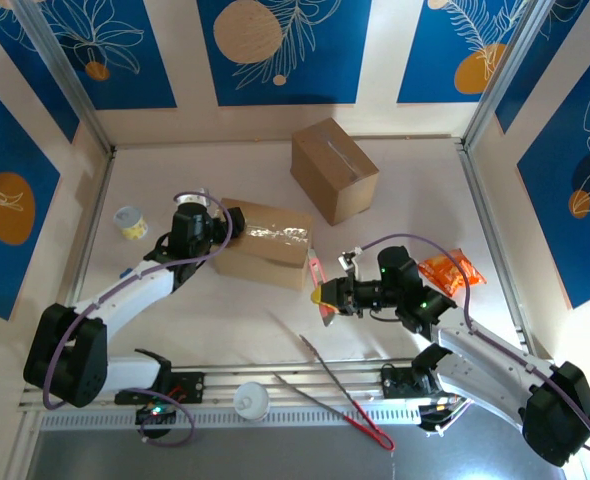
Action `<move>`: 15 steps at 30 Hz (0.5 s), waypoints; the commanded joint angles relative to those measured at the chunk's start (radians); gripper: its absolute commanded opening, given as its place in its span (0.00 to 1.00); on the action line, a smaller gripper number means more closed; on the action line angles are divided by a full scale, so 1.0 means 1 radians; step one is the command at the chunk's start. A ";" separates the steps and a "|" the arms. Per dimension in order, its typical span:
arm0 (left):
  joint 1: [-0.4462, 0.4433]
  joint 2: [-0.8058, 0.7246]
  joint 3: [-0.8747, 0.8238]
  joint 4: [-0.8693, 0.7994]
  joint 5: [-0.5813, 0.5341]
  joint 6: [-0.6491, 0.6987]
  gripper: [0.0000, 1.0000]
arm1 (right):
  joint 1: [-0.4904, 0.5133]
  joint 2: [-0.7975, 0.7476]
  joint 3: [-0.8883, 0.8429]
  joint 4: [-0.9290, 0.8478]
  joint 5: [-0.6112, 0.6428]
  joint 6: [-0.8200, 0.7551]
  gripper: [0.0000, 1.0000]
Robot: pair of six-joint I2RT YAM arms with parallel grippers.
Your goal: Unpack the express box
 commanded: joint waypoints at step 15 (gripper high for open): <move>-0.008 0.083 -0.083 -0.261 -0.018 -0.016 0.95 | -0.004 -0.104 -0.004 -0.155 -0.041 -0.049 0.00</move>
